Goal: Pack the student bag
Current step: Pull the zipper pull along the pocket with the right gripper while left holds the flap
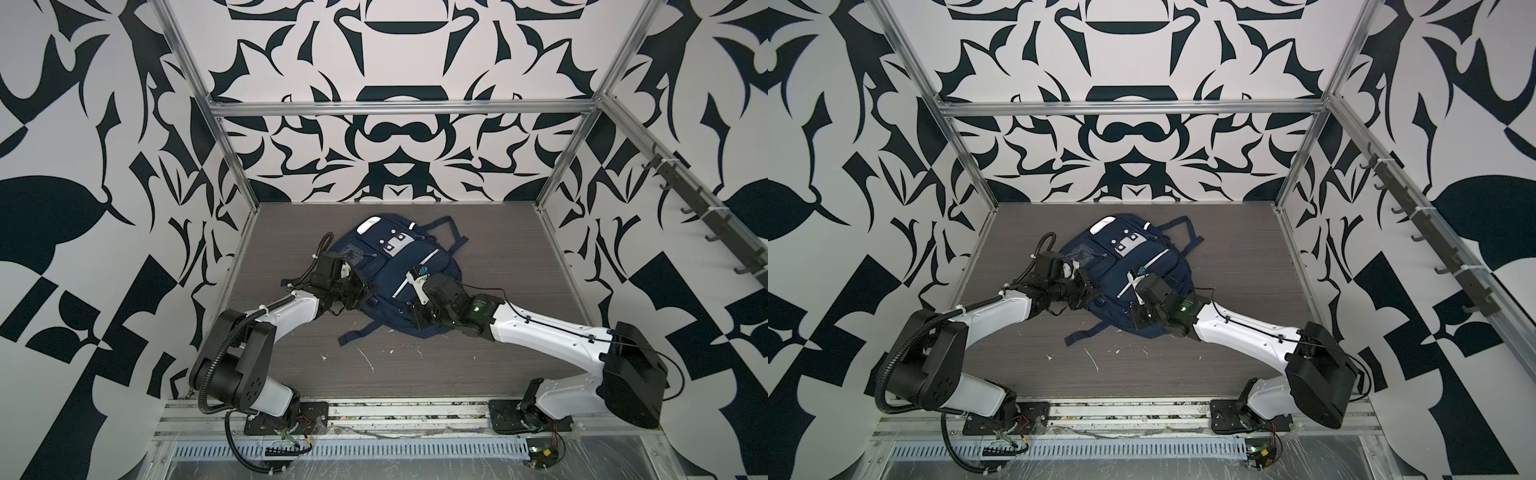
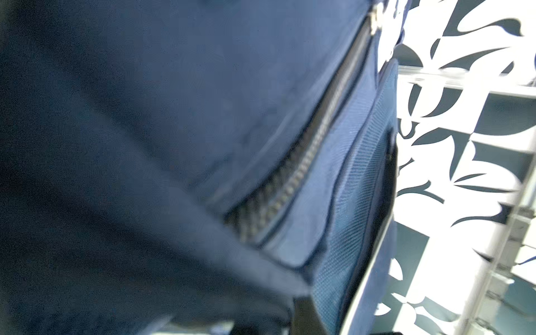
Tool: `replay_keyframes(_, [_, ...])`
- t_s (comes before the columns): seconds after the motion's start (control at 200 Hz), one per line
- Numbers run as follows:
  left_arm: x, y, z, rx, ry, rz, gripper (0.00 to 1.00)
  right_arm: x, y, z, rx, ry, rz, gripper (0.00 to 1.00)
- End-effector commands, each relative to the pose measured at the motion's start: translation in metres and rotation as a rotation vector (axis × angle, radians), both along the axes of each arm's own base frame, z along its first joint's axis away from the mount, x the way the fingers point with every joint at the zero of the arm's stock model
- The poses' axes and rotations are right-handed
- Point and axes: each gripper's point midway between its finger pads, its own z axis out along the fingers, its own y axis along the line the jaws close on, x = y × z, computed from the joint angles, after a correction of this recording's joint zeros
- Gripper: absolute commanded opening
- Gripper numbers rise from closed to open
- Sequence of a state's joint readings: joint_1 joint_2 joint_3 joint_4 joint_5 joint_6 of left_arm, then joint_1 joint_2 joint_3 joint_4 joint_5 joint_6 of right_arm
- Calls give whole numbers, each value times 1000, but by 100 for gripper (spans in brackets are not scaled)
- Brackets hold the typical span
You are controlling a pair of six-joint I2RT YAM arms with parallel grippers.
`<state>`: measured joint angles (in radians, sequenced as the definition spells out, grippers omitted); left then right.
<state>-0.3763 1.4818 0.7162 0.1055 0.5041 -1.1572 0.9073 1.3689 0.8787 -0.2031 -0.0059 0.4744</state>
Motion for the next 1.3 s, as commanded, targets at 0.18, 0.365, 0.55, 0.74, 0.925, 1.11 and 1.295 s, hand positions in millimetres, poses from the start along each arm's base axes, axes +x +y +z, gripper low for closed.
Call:
replay_keyframes(0.18, [21,46,12,59,-108,40,0,-8,-26,20,-47,-46,-39,0])
replay_keyframes(0.365, [18,44,12,142,-170,-143,0,-2,-72,18,-179,-70,-91,0])
replay_keyframes(0.55, [6,48,4,233,-176,-260,0,17,-101,18,-218,-70,-120,0])
replay_keyframes(0.74, [10,47,17,236,-206,-274,2,24,-94,15,-182,-47,-101,0])
replay_keyframes(0.925, [-6,38,46,213,-215,-304,99,24,-74,19,-127,-40,-85,0])
replay_keyframes(1.11, [-60,52,25,363,-115,-406,99,27,-63,25,-99,-50,-91,0])
replay_keyframes(1.295, [-109,11,36,131,-98,-475,99,26,-46,29,-101,-44,-41,0])
